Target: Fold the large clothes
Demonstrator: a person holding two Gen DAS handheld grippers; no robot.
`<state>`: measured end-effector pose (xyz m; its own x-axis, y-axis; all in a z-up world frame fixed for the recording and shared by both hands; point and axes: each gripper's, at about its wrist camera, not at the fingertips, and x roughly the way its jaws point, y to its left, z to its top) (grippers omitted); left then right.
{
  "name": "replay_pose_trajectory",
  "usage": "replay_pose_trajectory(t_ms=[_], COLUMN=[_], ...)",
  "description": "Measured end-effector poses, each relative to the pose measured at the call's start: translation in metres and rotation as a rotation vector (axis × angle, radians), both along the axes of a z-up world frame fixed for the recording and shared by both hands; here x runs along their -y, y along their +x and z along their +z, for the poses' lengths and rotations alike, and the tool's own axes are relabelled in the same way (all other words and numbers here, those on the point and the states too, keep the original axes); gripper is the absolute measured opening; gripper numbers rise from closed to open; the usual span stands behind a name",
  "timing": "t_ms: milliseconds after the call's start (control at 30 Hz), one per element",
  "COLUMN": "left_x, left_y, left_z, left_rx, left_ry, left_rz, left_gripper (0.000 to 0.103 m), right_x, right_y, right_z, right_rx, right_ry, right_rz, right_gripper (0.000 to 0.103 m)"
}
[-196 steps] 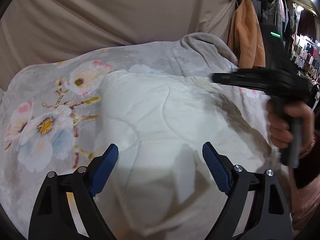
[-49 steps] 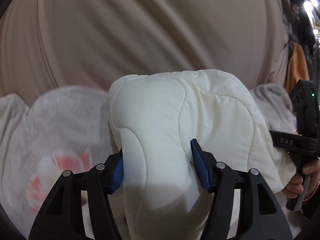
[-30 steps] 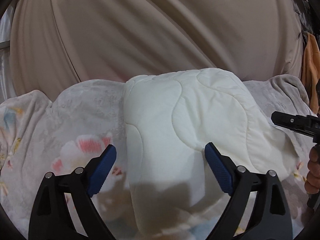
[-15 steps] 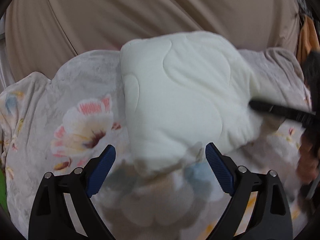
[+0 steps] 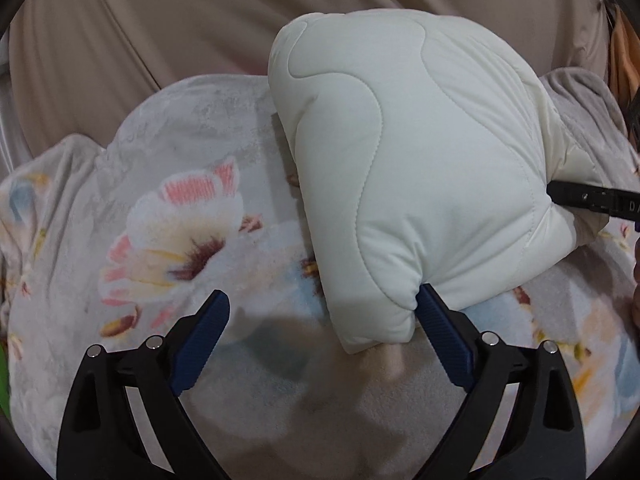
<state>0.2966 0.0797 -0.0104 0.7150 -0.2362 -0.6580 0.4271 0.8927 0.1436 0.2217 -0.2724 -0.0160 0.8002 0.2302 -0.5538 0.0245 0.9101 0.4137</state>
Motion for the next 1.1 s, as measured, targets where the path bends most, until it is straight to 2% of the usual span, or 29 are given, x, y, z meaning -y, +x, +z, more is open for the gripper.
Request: replay_pose_trajectory(t_ms=[67,133,200,267,333,400,467,567,633,700,733,767,800,867,1000,1100], left_x=[-0.007,-0.013,-0.018,-0.017,-0.011,-0.005,0.001,0.002,-0.003,-0.003,-0.001,0.003,0.007,0.011,0.007,0.02], left_y=[-0.003,-0.016,-0.026,-0.026,-0.015,0.008,0.036,0.081,0.1,0.112,0.114,0.113,0.108,0.093,0.051,0.033], left_z=[0.01,0.031,0.056,0.079,0.093,0.097,0.089,0.06,0.04,0.026,0.023,0.023,0.027,0.042,0.07,0.059], left_rx=[-0.017,0.012,0.067,0.104,0.095,0.056,-0.021,-0.17,-0.269,-0.368,-0.394,-0.394,-0.371,-0.337,-0.31,-0.299], left_ry=[-0.045,-0.095,-0.138,-0.163,-0.198,-0.254,-0.294,-0.363,-0.461,-0.559,-0.582,-0.579,-0.559,-0.526,-0.509,-0.44], left_rz=[-0.006,-0.018,-0.03,-0.026,-0.028,-0.034,-0.044,-0.006,-0.023,-0.061,-0.076,-0.078,-0.075,-0.09,-0.157,-0.168], left_gripper=[0.091,0.09,0.091,0.095,0.097,0.098,0.098,0.098,0.098,0.098,0.097,0.092,0.087,0.069,0.067,0.069], right_x=[0.001,0.005,0.011,0.018,0.026,0.036,0.05,0.066,0.073,0.075,0.074,0.072,0.068,0.057,0.041,0.037], right_y=[-0.003,-0.012,-0.022,-0.028,-0.024,-0.014,0.004,0.035,0.051,0.067,0.074,0.077,0.077,0.069,0.019,0.003], right_z=[0.006,0.016,0.035,0.057,0.072,0.078,0.074,0.048,0.025,0.002,-0.006,-0.007,-0.003,0.018,0.061,0.05], right_rx=[0.015,0.037,0.09,0.145,0.165,0.157,0.115,-0.031,-0.099,-0.134,-0.137,-0.123,-0.103,-0.062,0.035,0.0], right_ry=[0.017,0.047,0.065,0.07,0.071,0.071,0.11,0.151,0.216,0.342,0.4,0.415,0.4,0.303,0.199,0.134], right_rz=[0.004,-0.009,-0.02,-0.042,-0.084,-0.138,-0.181,-0.215,-0.178,-0.107,-0.073,-0.055,-0.041,-0.024,0.028,-0.004], right_gripper=[0.018,0.02,0.03,0.032,0.041,0.051,0.059,0.059,0.059,0.059,0.054,0.038,0.025,0.018,0.017,0.019])
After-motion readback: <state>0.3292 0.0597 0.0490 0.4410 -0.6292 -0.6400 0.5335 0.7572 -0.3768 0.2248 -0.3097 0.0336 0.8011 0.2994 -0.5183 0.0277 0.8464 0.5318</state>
